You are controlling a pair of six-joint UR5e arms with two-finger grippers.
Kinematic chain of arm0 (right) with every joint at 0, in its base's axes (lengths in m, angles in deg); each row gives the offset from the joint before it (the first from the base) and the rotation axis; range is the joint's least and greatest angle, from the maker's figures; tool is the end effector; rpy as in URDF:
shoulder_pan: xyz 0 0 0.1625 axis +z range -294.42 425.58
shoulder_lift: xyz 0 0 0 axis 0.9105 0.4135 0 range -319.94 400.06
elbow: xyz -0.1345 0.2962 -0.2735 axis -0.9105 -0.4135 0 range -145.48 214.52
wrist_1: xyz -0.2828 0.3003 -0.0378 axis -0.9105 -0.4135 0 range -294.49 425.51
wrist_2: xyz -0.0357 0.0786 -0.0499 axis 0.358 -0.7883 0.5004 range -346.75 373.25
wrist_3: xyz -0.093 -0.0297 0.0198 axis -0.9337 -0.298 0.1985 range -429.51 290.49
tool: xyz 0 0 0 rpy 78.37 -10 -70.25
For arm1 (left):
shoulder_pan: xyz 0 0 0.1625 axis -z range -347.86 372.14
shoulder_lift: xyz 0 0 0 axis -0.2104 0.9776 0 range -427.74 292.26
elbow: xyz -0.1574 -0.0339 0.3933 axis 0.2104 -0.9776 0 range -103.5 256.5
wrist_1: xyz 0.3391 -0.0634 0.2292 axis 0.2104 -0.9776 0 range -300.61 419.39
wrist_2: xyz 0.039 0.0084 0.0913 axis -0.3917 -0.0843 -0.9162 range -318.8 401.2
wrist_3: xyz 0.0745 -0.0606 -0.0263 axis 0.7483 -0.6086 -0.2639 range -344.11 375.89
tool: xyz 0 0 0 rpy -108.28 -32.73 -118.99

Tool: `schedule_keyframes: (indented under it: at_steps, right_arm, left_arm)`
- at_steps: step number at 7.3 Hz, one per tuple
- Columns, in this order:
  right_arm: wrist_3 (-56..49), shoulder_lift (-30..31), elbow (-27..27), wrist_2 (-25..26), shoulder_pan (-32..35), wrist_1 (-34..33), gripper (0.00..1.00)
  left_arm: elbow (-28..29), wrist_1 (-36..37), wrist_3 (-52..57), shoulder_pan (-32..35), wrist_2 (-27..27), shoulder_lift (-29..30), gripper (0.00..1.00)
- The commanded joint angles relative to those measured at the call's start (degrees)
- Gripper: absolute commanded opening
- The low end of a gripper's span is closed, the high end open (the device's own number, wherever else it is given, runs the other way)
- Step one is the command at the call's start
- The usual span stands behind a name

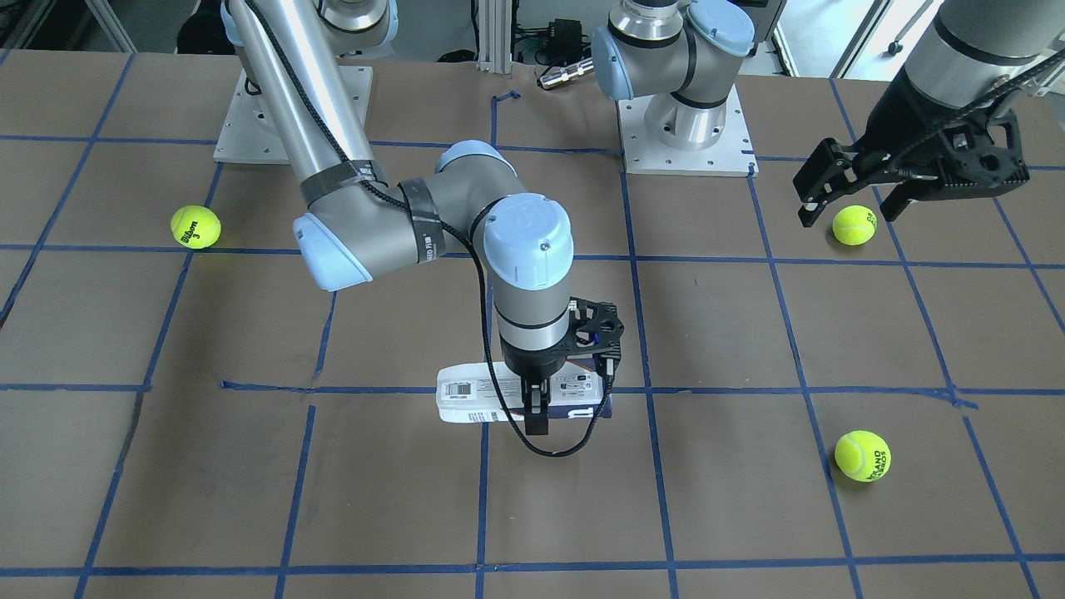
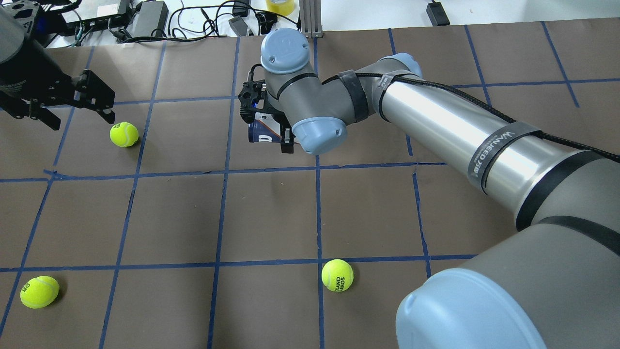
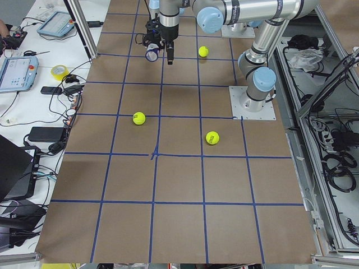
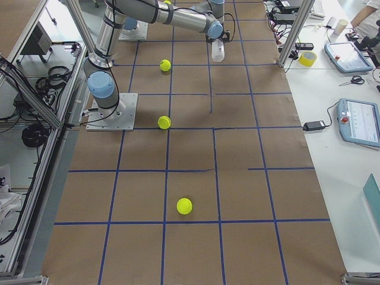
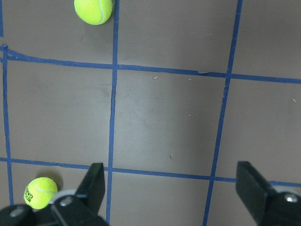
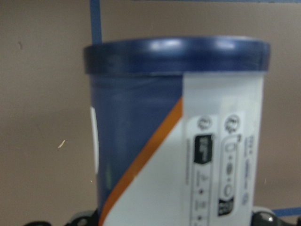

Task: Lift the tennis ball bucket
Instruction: 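Carry the can with the right gripper toward the table center, tipping it over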

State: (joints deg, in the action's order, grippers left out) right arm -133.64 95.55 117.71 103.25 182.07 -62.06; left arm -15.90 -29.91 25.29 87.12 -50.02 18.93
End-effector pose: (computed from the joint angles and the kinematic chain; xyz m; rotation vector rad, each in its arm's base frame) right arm 0.4331 -0.5700 0.2494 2.1869 -2.1629 0.2516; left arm -0.0049 -0.4877 0.4966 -0.1531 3.1107 -0.0367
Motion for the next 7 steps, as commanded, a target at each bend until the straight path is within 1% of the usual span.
schedule_keyframes:
  at_steps: [1,2,3,6,7]
  right_arm:
    - [-3.19,-1.96,1.89,7.53,5.91,-5.91,0.71]
    - [-2.24,-2.49,1.98,7.22,5.93,-6.11,0.70]
    - [-1.01,-4.32,1.89,6.95,6.11,-6.54,0.71]
    - [1.10,-4.87,1.89,5.73,6.11,-6.55,0.71]
    - [1.37,-4.87,1.98,5.37,6.11,-6.90,0.77]
  left_arm:
    - [-0.07,0.00,0.00,0.00,0.16,-0.01,1.00]
    - [-0.07,0.00,0.00,0.00,0.16,-0.01,1.00]
    - [-0.07,0.00,0.00,0.00,0.34,-0.01,1.00]
    - [-0.24,0.00,0.00,0.00,0.52,0.08,1.00]
    - [-0.33,0.00,0.00,0.00,0.60,-0.01,1.00]
